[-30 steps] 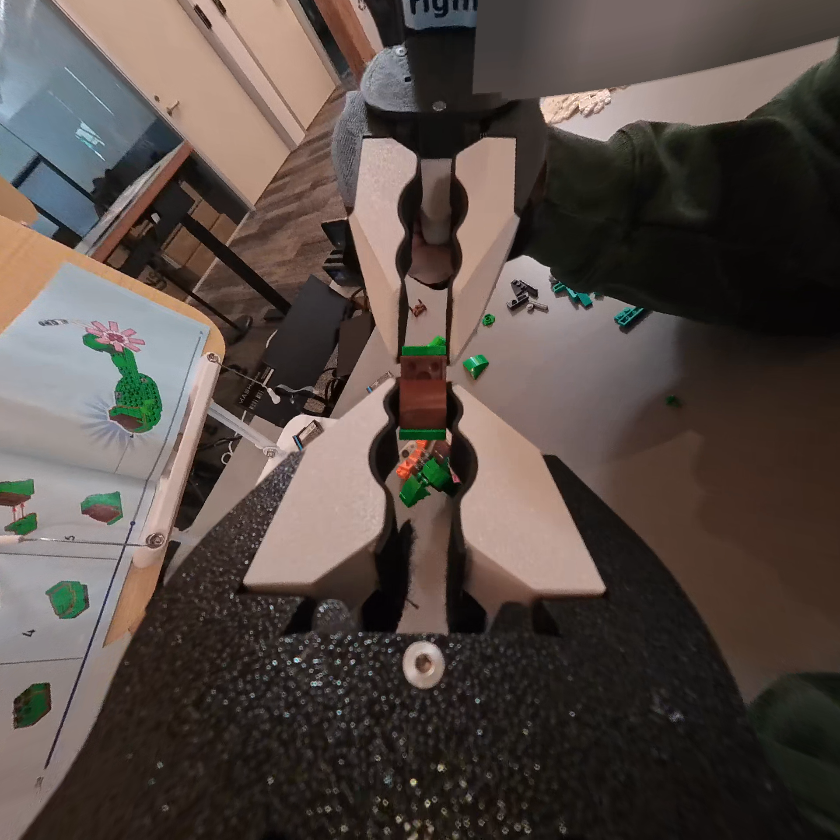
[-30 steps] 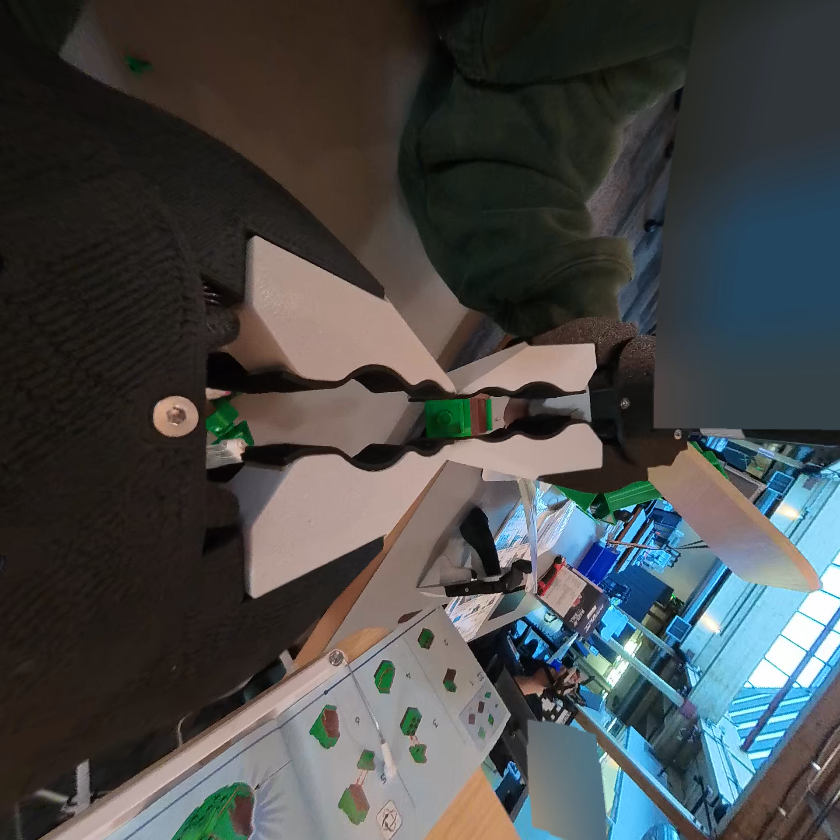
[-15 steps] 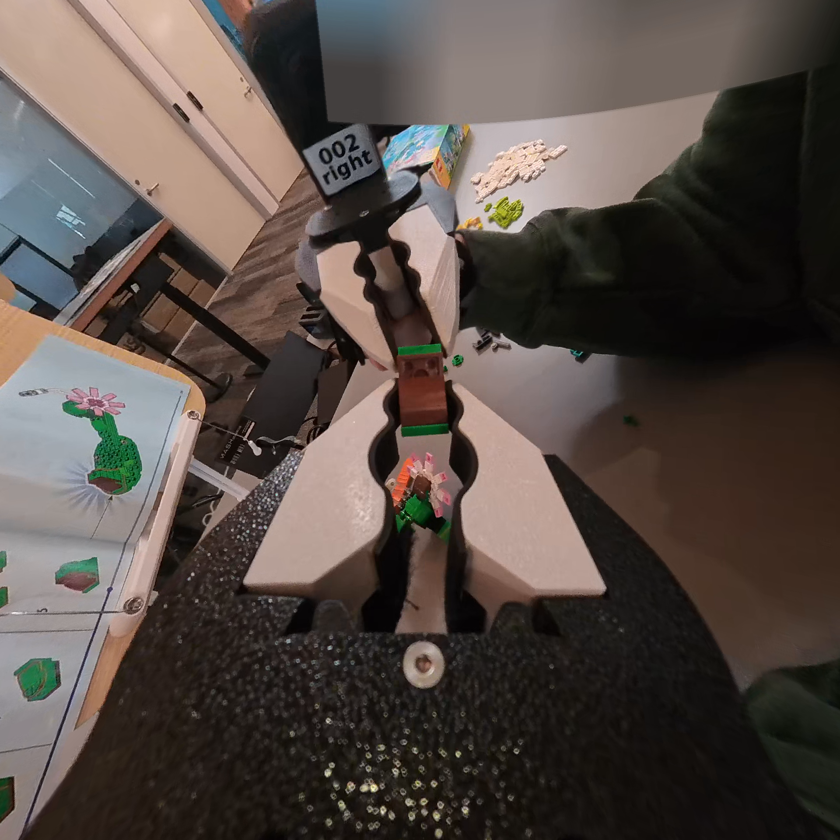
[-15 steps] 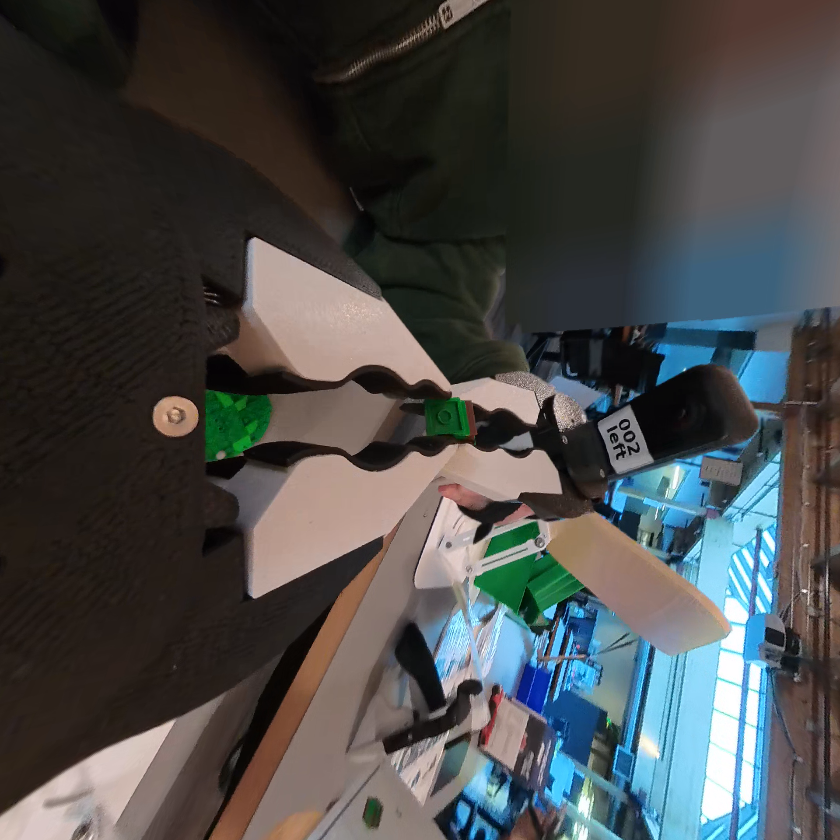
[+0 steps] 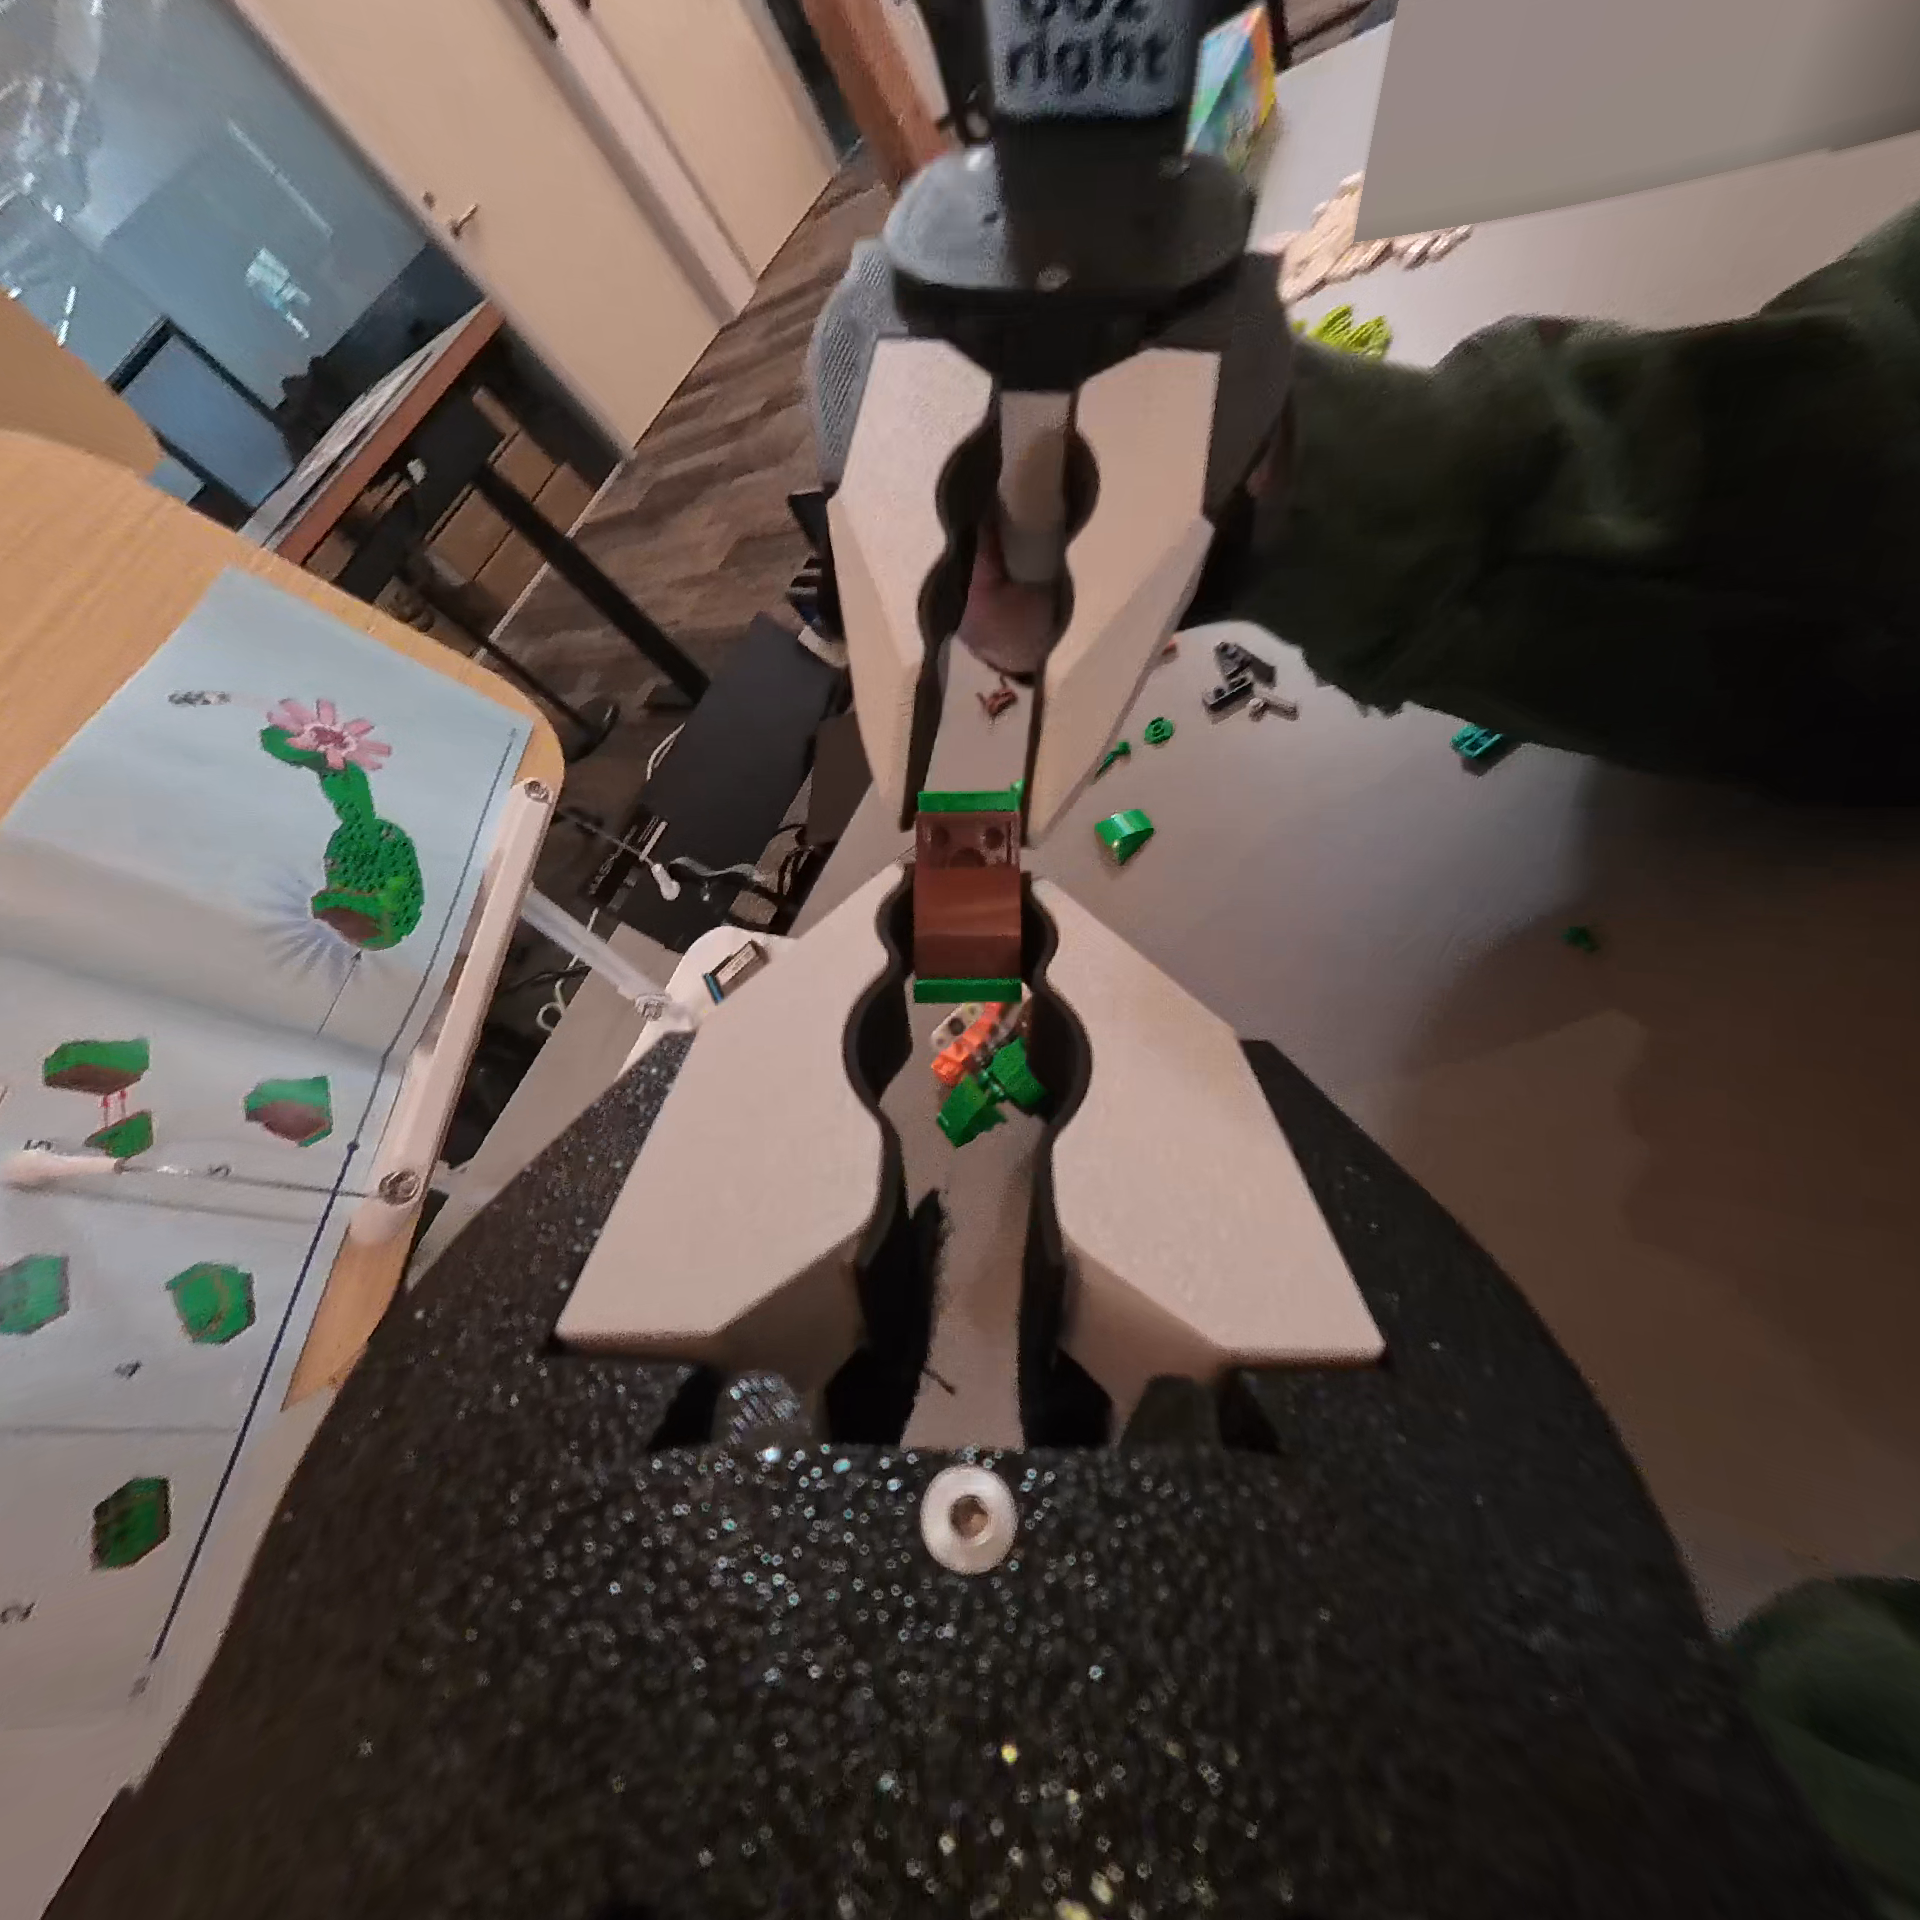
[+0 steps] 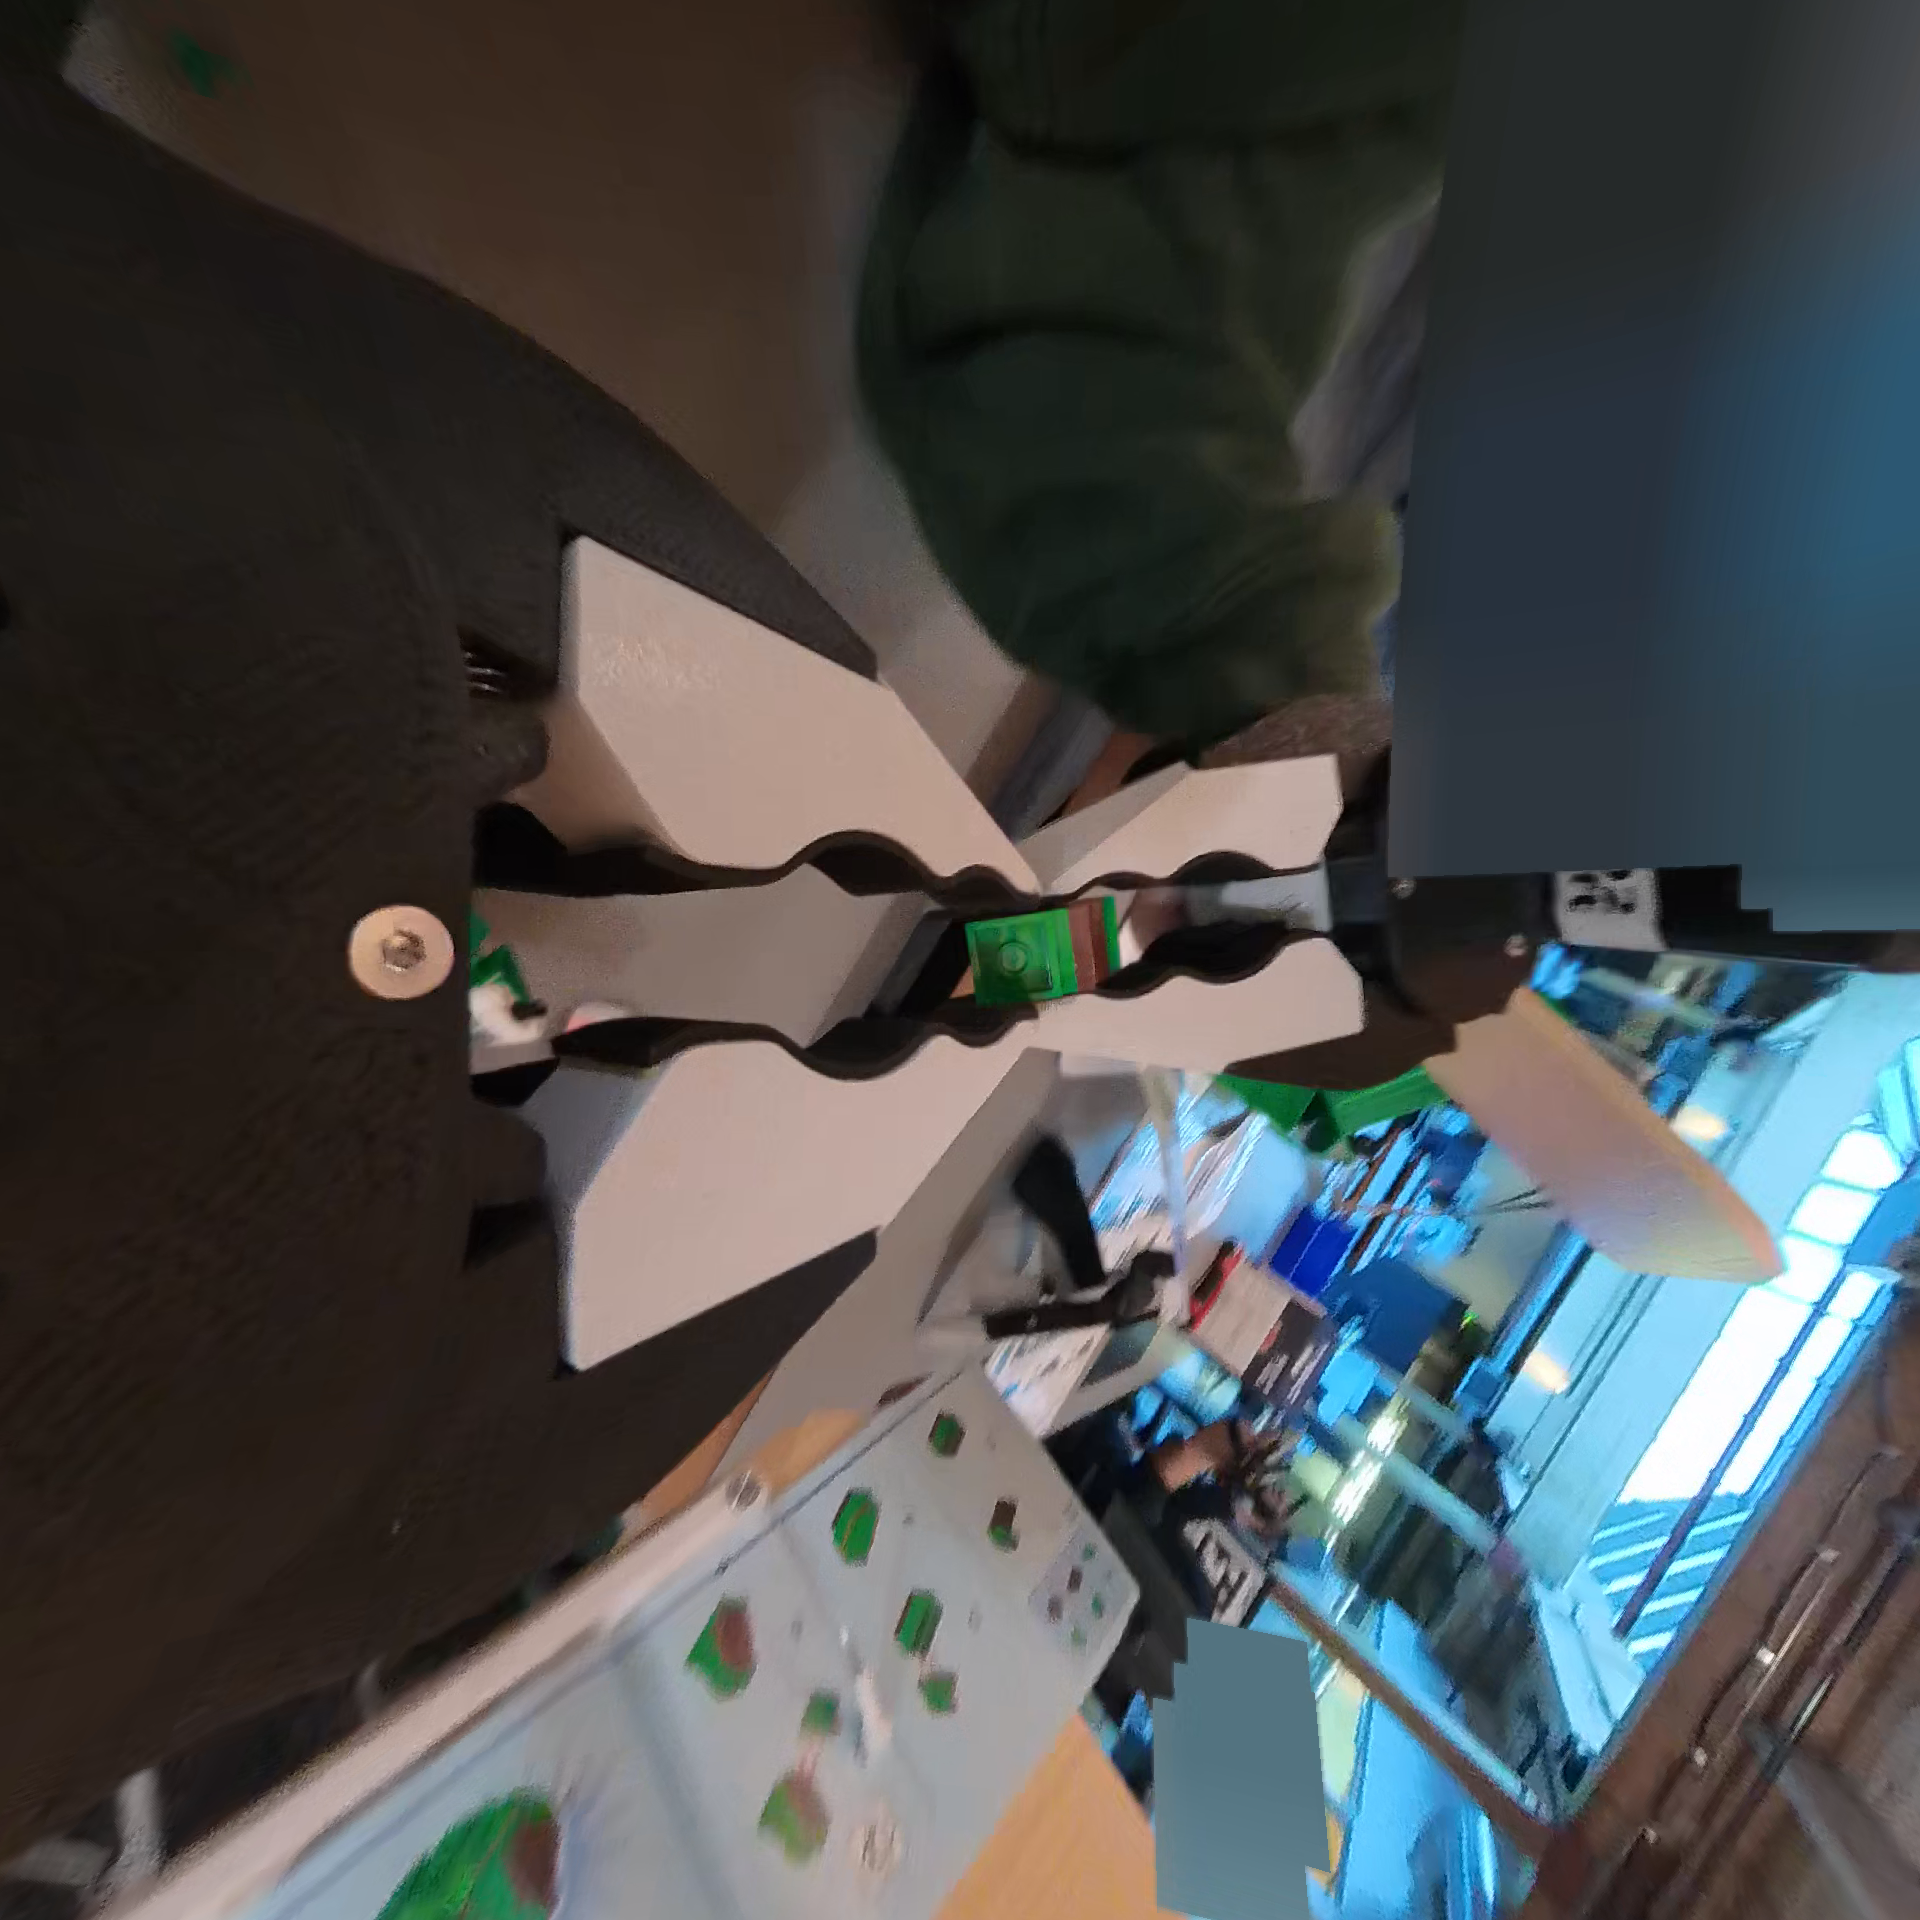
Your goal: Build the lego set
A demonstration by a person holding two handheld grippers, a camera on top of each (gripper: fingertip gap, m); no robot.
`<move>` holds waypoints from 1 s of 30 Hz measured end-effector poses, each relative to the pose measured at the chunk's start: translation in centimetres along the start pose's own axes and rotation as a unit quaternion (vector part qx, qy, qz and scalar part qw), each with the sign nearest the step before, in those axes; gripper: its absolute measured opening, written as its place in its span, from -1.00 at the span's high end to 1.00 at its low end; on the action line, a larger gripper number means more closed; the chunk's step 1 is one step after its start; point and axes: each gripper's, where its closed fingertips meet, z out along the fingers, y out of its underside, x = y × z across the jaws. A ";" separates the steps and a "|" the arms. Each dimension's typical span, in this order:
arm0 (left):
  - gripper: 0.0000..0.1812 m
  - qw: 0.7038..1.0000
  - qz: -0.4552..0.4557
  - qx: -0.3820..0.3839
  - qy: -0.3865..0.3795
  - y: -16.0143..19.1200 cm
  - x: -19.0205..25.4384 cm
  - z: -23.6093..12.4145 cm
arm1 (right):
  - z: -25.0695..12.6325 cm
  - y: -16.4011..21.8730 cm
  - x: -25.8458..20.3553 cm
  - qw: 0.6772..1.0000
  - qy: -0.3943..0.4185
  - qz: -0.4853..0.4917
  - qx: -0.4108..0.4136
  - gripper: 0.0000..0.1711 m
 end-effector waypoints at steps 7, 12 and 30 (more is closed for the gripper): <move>0.85 1.000 0.002 -0.003 -0.016 -0.1 -0.4 -0.1 | 0.1 0.1 0.3 0.996 0.038 -0.063 -0.058 0.83; 0.84 0.999 0.005 0.001 -0.054 -0.1 -1.6 -0.5 | 0.5 -0.1 1.2 0.979 0.097 -0.141 -0.111 0.82; 0.84 0.996 -0.016 0.092 -0.012 -2.4 -0.7 -1.3 | 0.0 -2.2 0.6 0.997 0.055 -0.045 -0.012 0.83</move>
